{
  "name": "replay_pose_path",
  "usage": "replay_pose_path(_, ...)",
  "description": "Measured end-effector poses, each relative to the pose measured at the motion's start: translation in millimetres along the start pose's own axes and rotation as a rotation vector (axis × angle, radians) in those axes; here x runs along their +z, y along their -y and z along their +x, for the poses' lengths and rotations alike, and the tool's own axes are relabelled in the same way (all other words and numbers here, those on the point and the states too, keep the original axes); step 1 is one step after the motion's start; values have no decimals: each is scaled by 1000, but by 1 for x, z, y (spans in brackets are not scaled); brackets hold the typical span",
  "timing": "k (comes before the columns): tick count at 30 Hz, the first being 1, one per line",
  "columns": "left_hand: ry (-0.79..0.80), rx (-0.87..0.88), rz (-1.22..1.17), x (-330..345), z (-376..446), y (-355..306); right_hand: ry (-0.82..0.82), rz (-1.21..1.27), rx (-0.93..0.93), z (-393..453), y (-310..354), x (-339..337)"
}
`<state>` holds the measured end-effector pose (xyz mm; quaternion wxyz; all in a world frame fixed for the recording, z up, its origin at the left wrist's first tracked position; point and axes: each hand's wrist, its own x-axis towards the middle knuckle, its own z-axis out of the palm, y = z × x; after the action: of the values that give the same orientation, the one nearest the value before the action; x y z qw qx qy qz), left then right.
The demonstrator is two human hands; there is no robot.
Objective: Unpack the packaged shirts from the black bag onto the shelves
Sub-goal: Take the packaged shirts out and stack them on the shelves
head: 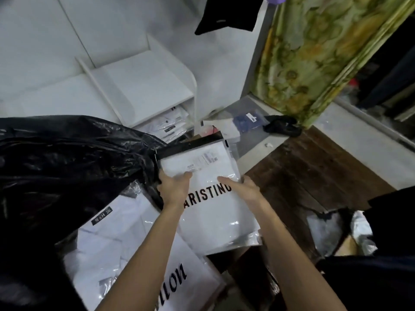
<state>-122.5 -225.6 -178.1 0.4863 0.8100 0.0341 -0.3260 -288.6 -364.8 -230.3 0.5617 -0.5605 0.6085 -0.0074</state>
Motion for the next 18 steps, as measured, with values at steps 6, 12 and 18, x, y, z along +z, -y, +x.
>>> replay_pose_path(6,93,-171,-15,3,6,10,281,204,-17,-9,15,-17)
replay_pose_path(12,122,-67,276,30,-11,4,345,349,-65,-10,19,-36)
replay_pose_path(18,133,-164,209,38,-23,12,332,337,-10,-8,15,-60)
